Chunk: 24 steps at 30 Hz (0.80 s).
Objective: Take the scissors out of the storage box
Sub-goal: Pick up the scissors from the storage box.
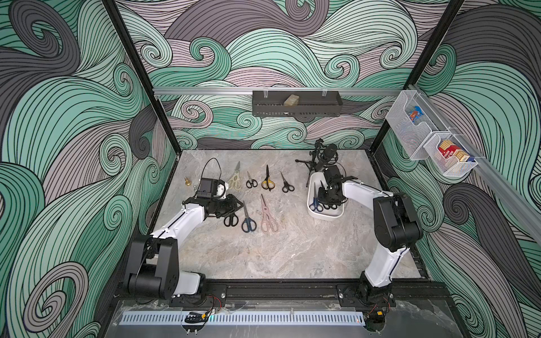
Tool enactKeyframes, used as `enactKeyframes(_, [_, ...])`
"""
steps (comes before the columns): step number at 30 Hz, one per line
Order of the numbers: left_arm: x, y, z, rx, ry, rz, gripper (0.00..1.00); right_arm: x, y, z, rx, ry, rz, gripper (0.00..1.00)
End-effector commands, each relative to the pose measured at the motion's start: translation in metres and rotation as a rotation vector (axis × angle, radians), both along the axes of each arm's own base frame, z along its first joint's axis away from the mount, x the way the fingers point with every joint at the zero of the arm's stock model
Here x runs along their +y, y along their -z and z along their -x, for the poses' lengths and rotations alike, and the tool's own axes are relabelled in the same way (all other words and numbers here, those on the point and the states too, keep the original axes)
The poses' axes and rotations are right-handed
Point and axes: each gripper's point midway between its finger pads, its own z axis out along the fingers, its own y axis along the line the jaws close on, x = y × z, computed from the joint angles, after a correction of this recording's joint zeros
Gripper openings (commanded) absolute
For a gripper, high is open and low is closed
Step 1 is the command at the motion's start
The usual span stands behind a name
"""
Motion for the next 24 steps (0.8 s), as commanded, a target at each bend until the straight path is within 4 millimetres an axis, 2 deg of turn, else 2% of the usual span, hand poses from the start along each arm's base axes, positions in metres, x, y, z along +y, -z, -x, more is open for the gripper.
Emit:
enactKeyframes(1, [0.002,-0.006,0.002,-0.024,0.008,-0.006,0.36,0.002,-0.025,-0.011,-0.058,0.014,-0.033,0.00])
enactKeyframes(8, [0.003,-0.005,0.003,-0.022,0.006,-0.004,0.36,0.015,-0.023,-0.013,-0.060,0.001,-0.103,0.00])
enactKeyframes(16, [0.003,-0.005,0.005,-0.022,0.005,-0.003,0.36,0.031,-0.008,-0.008,-0.027,-0.036,-0.107,0.00])
enactKeyframes(24, [0.003,-0.005,0.004,-0.020,0.005,-0.001,0.36,0.031,0.004,-0.004,0.004,-0.055,-0.096,0.00])
